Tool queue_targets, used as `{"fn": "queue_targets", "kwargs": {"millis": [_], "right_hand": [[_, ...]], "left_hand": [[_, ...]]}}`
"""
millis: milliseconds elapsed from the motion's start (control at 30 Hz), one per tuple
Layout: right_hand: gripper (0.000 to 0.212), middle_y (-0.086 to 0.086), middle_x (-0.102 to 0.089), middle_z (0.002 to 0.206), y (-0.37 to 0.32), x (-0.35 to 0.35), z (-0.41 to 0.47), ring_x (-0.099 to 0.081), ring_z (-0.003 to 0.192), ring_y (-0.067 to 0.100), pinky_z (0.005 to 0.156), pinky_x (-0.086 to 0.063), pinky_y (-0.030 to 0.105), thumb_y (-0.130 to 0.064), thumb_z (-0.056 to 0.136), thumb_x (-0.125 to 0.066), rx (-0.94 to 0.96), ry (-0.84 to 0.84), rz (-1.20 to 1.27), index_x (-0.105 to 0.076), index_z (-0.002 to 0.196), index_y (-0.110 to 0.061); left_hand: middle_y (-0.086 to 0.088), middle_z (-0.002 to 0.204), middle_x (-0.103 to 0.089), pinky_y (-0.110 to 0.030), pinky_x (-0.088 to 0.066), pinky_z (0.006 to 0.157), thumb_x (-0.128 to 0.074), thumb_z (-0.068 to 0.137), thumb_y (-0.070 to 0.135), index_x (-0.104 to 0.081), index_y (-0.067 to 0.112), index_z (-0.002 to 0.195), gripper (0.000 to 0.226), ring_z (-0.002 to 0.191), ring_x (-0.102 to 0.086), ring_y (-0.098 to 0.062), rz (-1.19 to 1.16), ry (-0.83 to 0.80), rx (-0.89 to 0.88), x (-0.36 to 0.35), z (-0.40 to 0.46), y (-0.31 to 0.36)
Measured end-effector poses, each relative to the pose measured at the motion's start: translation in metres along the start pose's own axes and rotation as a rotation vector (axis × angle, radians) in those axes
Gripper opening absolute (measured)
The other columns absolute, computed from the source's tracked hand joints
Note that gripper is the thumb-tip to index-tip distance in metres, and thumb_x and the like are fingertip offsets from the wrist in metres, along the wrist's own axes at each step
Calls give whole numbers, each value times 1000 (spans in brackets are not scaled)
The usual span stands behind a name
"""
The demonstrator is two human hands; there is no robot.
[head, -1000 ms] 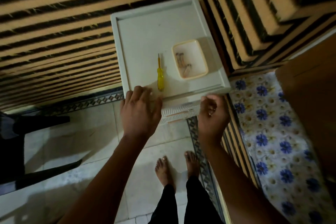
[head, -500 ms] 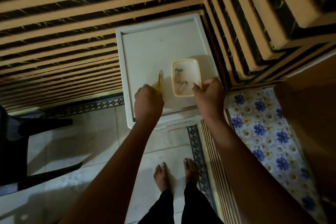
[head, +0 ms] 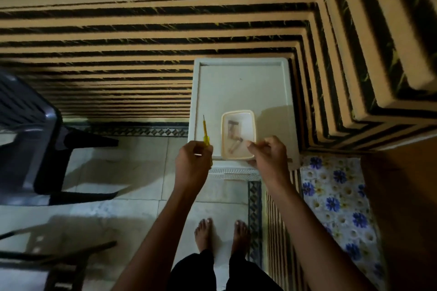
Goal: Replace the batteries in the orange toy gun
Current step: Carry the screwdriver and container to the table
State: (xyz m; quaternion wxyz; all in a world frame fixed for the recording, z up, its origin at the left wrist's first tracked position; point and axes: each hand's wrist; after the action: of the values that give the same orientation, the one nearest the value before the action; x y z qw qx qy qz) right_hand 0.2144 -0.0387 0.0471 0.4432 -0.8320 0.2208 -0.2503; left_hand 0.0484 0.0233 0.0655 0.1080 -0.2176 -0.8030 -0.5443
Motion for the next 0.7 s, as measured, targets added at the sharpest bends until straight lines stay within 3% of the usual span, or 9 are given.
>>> {"fn": "queue_targets", "kwargs": {"millis": [100, 200, 300, 433, 567, 700], "right_hand": [[29, 5, -77, 96, -6, -10, -34, -76, 92, 23, 76, -64, 57, -43, 75, -81, 48, -84, 34, -64, 92, -26], [29, 6, -79, 101, -9, -26, -70, -78, 89, 17, 72, -66, 41, -22, 89, -79, 90, -211, 29, -64, 113, -17], [29, 7, -80, 98, -13, -42, -102, -78, 85, 14, 65, -62, 29, -15, 92, -75, 152, -288, -11, -64, 119, -13], [30, 5, -80, 101, -13, -67, -150, -78, 88, 14, 71, -65, 36, -15, 93, -75, 197, -396, -46, -66, 122, -13], [35, 9, -78, 108, -9, -104, -212, -78, 94, 17, 78, -66, 41, -16, 93, -75, 261, -509, -62, -66, 126, -8], [33, 9, -79, 108, 8, -150, -287, -78, 96, 20, 78, -65, 44, -14, 93, -74, 286, -607, -42, -67, 124, -9]], "left_hand": [[-6, 74, -73, -46, -64, 66, -69, 98, 10, -73, 10, 90, 9, 62, -67, -15, -63, 45, -13, 28, -24, -2], [-10, 77, -73, -47, -63, 67, -70, 97, 10, -74, 12, 91, 8, 66, -67, -18, -98, 102, 10, 61, -55, -8], [-11, 73, -73, -52, -63, 68, -73, 96, 12, -75, 10, 92, 6, 64, -68, -22, -123, 182, 32, 94, -86, -20], [-11, 77, -73, -53, -63, 71, -72, 98, 17, -74, 10, 95, 7, 70, -71, -29, -152, 277, 76, 144, -133, -46], [-7, 75, -72, -52, -65, 71, -74, 97, 18, -75, 11, 93, 9, 64, -69, -16, -225, 383, 105, 208, -184, -88], [-5, 74, -74, -44, -65, 70, -74, 96, 22, -77, 12, 94, 10, 61, -71, -14, -278, 486, 144, 274, -243, -140]]}}
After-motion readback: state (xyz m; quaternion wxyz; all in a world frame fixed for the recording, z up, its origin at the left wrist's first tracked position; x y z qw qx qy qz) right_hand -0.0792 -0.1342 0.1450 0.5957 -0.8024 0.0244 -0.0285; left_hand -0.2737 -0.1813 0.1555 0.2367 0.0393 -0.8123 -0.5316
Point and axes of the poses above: each hand's wrist, its own z-axis towards the middle knuckle, its own x-axis out of the back of the hand, y = z × x
